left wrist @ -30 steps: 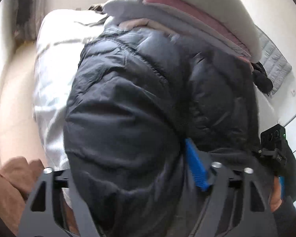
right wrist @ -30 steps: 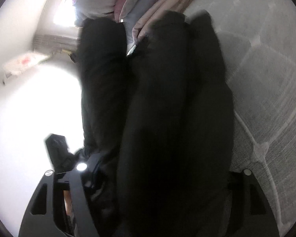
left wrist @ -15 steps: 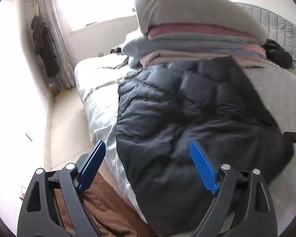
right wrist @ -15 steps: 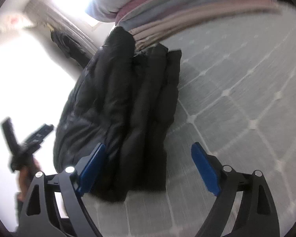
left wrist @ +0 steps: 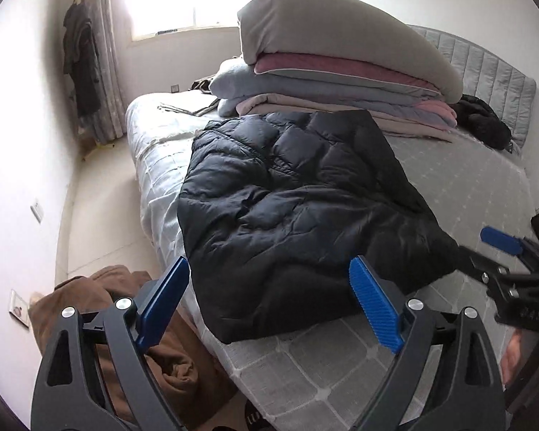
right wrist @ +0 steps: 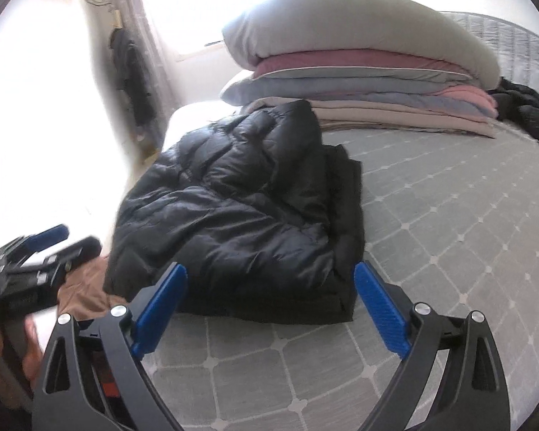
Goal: Fold large clothes
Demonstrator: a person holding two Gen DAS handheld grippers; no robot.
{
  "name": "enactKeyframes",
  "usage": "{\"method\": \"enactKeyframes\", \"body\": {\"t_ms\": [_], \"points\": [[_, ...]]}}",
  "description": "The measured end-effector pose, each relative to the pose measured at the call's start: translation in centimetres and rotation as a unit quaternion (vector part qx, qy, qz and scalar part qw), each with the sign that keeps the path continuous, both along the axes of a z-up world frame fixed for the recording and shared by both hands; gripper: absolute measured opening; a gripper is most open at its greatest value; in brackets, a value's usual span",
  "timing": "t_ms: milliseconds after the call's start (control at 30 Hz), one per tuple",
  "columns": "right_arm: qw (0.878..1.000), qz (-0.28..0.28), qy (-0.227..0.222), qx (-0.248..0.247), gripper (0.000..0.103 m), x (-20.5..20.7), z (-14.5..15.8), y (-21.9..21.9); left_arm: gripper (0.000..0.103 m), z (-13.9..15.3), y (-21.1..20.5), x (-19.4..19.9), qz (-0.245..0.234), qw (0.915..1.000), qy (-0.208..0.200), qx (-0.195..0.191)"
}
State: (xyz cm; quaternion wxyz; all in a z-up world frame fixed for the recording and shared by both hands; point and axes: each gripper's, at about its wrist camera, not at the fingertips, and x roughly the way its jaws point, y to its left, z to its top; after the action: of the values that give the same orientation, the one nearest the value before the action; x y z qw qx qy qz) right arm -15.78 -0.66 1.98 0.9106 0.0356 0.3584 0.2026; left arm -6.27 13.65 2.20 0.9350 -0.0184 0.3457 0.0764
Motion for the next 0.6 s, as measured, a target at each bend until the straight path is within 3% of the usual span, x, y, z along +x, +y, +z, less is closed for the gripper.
{"method": "enactKeyframes", "body": {"t_ms": [100, 267, 600], "points": [[0.996, -0.057, 0.017, -0.067, 0.094, 0.3, 0.4, 1.0, 0.087, 0.2, -0.3, -0.1, -0.004, 0.9999, -0.004, 0.009], [0.998, -0.050, -0.002, -0.046, 0.094, -0.4, 1.5, 1.5, 0.087, 0.4, 0.1, -0.4, -0.001, 0.9999, -0.009, 0.009], [0.997, -0.041, -0.028, -0.058, 0.095, -1.5, 2.7, 3.6, 0.087, 0.5, -0.1, -0.5, -0.004, 0.9999, -0.011, 0.009]]}}
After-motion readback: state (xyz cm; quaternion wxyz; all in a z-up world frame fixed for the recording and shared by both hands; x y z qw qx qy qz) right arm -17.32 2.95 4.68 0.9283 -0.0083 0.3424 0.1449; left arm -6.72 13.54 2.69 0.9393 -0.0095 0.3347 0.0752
